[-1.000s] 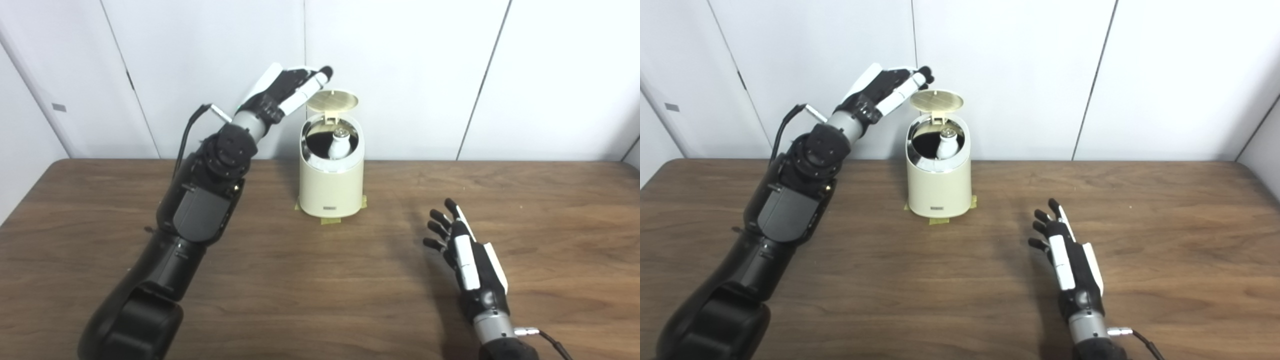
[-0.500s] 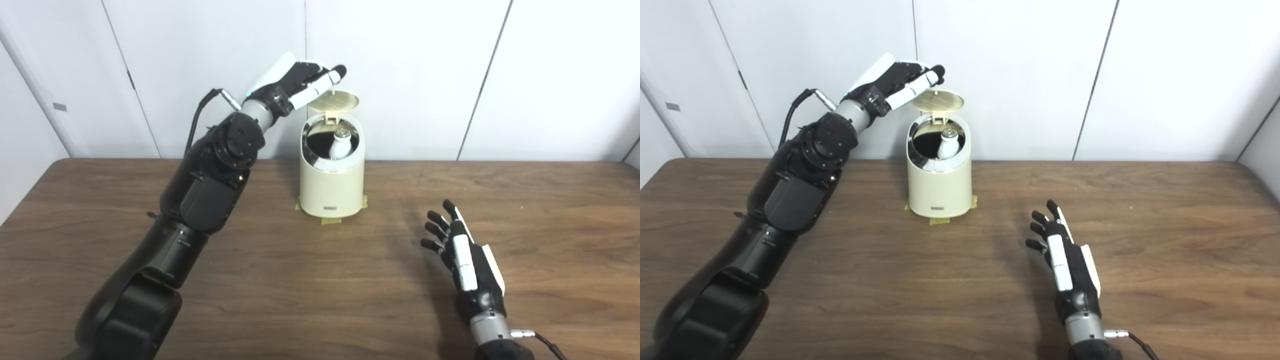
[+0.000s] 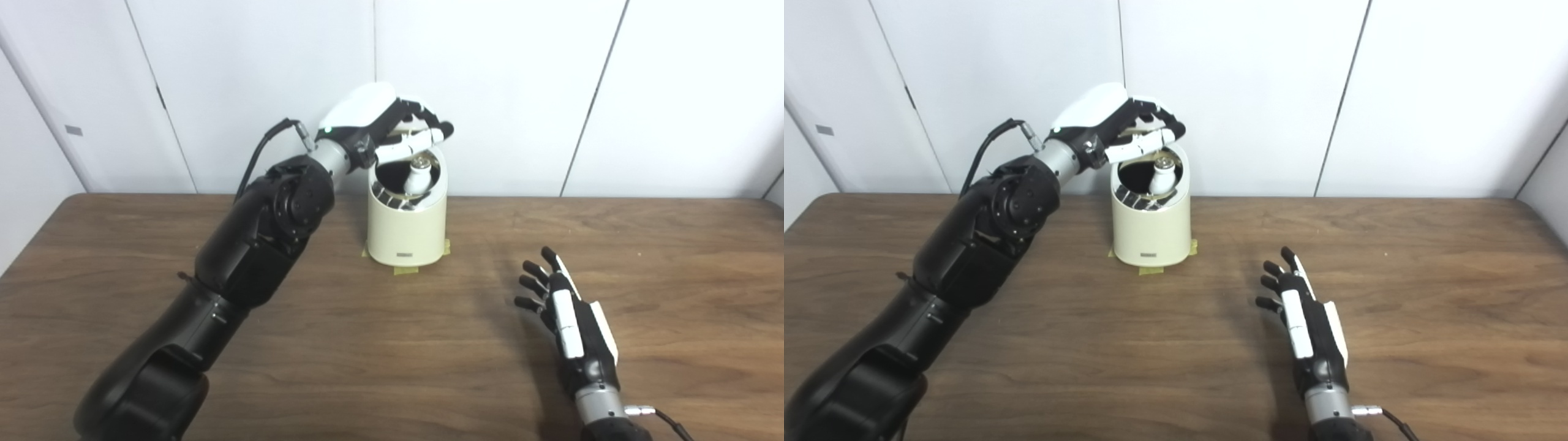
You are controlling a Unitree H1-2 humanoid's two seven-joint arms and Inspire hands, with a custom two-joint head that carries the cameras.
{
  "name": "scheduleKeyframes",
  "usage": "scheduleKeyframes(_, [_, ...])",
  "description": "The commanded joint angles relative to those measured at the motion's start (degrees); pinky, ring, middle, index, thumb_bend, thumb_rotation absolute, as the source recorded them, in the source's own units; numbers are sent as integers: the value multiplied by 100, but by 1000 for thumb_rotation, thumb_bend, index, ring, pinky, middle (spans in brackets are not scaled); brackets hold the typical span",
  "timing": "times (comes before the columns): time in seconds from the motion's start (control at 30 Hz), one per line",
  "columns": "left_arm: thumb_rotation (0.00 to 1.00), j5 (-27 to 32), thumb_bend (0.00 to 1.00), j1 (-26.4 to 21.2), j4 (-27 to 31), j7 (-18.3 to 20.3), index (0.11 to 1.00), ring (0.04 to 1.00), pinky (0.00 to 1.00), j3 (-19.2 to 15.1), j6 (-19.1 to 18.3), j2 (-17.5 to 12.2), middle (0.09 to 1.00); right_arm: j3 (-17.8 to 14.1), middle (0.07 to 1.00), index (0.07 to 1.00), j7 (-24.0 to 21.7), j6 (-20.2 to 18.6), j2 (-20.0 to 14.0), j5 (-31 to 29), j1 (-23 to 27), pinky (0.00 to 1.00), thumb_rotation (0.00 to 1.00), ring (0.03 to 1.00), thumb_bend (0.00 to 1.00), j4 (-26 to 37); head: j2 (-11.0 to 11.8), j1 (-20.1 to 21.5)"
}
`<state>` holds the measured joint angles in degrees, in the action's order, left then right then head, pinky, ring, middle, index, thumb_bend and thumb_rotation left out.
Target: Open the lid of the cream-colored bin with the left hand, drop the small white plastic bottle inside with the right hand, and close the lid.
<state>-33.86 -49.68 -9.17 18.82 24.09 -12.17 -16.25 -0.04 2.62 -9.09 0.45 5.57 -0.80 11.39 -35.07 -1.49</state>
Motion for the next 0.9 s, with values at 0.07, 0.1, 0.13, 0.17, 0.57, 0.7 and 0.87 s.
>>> scheduleKeyframes(0.07, [1000, -85, 503, -171, 194, 67, 771, 789, 743, -100, 9, -65, 801, -53, 878, 946, 42, 227, -32, -5, 125, 723, 1000, 853, 525, 87, -15, 11])
scheduleKeyframes(0.1, [1000, -106, 490, -152, 189, 76, 769, 775, 727, -93, 29, -71, 789, -61, 878, 945, 39, 229, -39, -9, 123, 726, 1000, 853, 535, 90, -22, 12])
scheduleKeyframes(0.13, [1000, -121, 485, -131, 182, 90, 766, 767, 720, -81, 71, -88, 782, -60, 877, 945, 43, 230, -56, 27, 123, 727, 1000, 851, 540, 91, -29, 12])
scheduleKeyframes(0.17, [1000, -130, 477, -108, 177, 107, 760, 764, 718, -72, 106, -105, 775, -53, 875, 944, 49, 234, -76, 75, 126, 724, 1000, 847, 547, 85, -31, 13])
scheduleKeyframes(0.57, [1000, -324, 467, 219, 296, 301, 756, 794, 759, 20, 120, -166, 776, -30, 858, 936, 51, 70, -216, 333, 153, 719, 1000, 827, 509, 182, -91, 10])
scheduleKeyframes(0.7, [1000, -397, 493, 393, 390, 332, 753, 782, 719, -7, 19, -130, 773, -17, 859, 937, 26, 44, -231, 360, 142, 721, 1000, 828, 514, 208, -107, 5])
scheduleKeyframes(0.87, [1000, -614, 506, 507, 493, 469, 790, 799, 716, 84, -14, -181, 811, -3, 858, 937, 9, -10, -242, 366, 140, 724, 1000, 828, 523, 232, -125, -7])
